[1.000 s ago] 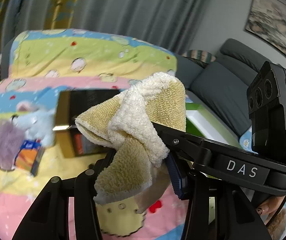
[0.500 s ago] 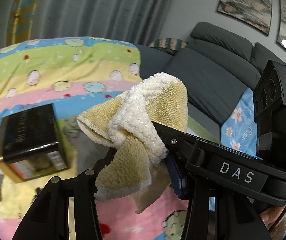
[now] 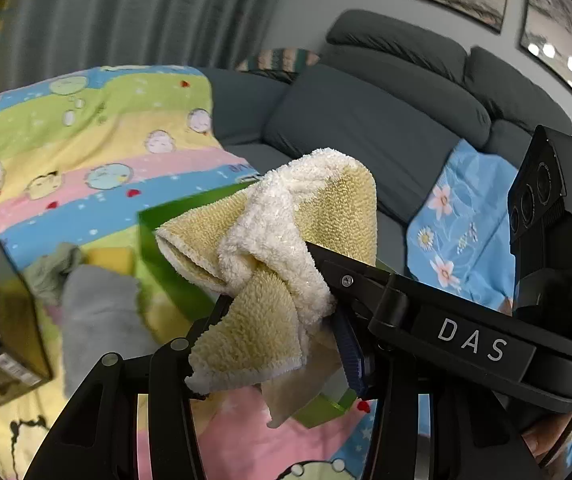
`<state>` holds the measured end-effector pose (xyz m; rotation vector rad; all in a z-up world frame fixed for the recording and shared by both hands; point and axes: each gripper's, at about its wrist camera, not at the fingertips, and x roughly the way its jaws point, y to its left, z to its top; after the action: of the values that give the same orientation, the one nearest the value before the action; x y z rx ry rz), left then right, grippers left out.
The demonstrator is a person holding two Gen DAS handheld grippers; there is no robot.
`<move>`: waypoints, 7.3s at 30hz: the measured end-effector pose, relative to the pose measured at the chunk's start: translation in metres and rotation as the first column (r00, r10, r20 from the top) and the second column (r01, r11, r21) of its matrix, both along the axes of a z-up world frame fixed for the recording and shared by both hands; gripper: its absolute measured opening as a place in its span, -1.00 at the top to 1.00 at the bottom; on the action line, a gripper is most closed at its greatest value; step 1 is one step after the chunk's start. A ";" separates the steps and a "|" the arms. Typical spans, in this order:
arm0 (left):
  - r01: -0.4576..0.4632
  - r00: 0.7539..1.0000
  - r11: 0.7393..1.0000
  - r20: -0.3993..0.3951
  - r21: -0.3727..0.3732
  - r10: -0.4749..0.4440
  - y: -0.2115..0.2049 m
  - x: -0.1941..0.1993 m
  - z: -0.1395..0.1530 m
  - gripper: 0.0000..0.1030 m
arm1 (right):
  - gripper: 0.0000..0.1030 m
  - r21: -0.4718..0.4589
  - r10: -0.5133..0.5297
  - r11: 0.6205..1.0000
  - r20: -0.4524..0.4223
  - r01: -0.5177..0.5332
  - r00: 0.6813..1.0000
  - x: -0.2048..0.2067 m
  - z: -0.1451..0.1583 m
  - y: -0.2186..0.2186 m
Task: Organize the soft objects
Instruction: 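Lower the towel into the green box and open the right tool, then withdraw the right tool from the box back toward the tissue pack, then close the right tool on the blue Tempo tissue pack, then carry the tissue pack with the right tool over the green box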
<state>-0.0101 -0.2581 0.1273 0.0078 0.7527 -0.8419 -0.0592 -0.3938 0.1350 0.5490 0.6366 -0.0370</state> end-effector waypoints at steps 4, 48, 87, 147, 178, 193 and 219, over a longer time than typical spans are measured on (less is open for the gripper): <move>0.045 0.999 0.999 -0.003 0.018 -0.045 -0.020 0.003 -0.004 0.04 | 0.36 0.020 -0.044 0.999 -0.014 0.044 0.999 -0.006 -0.006 -0.017; 0.131 0.968 0.990 -0.221 0.049 -0.117 -0.063 0.046 -0.046 0.03 | 0.12 0.023 -0.230 0.971 -0.193 0.239 0.954 0.011 -0.043 -0.058; -0.411 0.908 0.910 -0.110 -0.046 0.404 0.149 0.012 0.009 -0.87 | -0.98 -0.130 -0.032 0.991 0.052 0.039 0.998 0.002 0.020 0.052; -0.770 0.622 0.634 -0.140 0.067 0.770 0.368 -0.017 -0.070 -0.87 | -0.45 -0.223 0.292 0.928 -0.060 -0.298 0.955 0.033 -0.008 0.175; -0.697 0.677 0.717 -0.327 0.001 0.659 0.422 0.019 -0.093 -0.29 | -0.25 0.117 0.594 0.789 -0.397 -0.603 0.700 0.116 -0.071 0.389; -0.645 0.689 0.763 -0.407 0.033 0.600 0.412 0.042 -0.118 0.09 | -0.04 0.134 0.564 0.802 -0.492 -0.583 0.663 0.145 -0.124 0.403; -0.611 0.781 0.791 -0.164 -0.001 0.603 0.354 -0.016 -0.059 0.11 | 0.00 0.089 0.581 0.810 -0.262 -0.580 0.770 0.076 -0.065 0.348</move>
<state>-0.0263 0.0956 0.0682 -0.3425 0.8128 -0.2371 0.0168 -0.0453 0.0698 0.3282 1.0658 0.4851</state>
